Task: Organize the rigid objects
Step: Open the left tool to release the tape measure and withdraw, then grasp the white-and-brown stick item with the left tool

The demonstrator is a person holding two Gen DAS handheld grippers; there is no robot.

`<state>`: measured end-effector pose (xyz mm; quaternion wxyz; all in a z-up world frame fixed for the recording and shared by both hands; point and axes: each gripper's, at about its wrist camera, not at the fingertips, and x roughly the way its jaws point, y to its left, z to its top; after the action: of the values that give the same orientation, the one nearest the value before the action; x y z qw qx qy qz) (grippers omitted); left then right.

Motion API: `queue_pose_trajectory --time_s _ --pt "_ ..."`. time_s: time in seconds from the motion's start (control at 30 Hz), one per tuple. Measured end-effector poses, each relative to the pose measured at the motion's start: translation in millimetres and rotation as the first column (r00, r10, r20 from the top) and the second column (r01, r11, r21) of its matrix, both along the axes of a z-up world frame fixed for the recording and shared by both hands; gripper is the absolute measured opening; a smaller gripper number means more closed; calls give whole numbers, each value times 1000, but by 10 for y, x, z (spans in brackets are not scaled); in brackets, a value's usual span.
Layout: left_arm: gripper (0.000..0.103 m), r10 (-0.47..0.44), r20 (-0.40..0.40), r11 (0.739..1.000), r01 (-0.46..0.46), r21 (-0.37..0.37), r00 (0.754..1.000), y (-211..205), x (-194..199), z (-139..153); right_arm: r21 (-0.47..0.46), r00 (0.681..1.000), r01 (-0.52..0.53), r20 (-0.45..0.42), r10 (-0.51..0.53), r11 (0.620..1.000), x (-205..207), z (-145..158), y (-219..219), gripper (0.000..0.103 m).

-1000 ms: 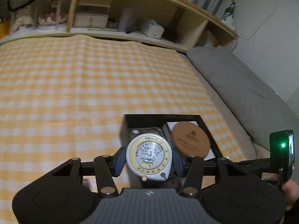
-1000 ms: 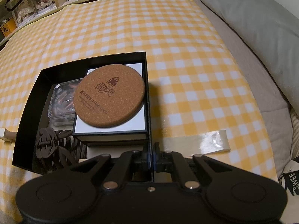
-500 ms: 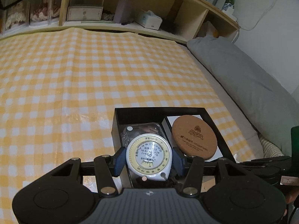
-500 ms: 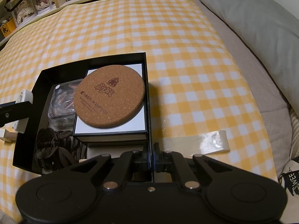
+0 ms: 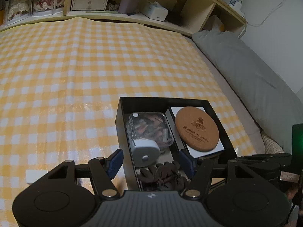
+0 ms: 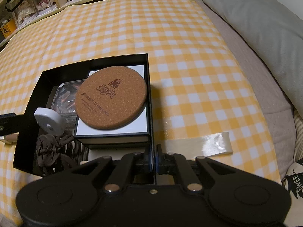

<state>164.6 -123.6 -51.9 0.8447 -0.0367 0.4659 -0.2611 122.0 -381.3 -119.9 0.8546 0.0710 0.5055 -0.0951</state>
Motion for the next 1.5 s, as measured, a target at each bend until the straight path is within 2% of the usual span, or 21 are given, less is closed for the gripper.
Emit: queue_pose_trajectory --time_s 0.23,0.33,0.4,0.6,1.0,1.17,1.33,1.5 --pt "67 -21 -19 999 22 29 1000 -39 -88 28 0 1000 2 5 -2 1000 1 11 -15 4" --pt "77 -31 -15 999 32 30 999 -33 -119 54 4 1000 4 9 -4 1000 -2 31 -32 4" --pt "88 -33 -5 999 33 31 999 -25 -132 73 3 1000 3 9 -3 1000 -4 31 -26 4" --pt "101 -27 9 999 26 23 1000 -5 -171 122 3 1000 3 9 -3 1000 -7 31 -22 4" --pt "103 -5 4 998 5 63 1000 32 -266 149 1 1000 4 10 -4 1000 -12 36 -14 4" --pt "103 22 62 995 -27 92 998 180 -278 244 0 1000 2 10 -2 1000 -11 35 -14 4" --pt "103 121 85 984 -131 119 989 482 -134 291 0 1000 3 11 -3 1000 -13 36 -16 4" --pt "103 242 37 961 -245 129 970 788 57 209 1 1000 4 12 -4 1000 -32 51 -7 4"
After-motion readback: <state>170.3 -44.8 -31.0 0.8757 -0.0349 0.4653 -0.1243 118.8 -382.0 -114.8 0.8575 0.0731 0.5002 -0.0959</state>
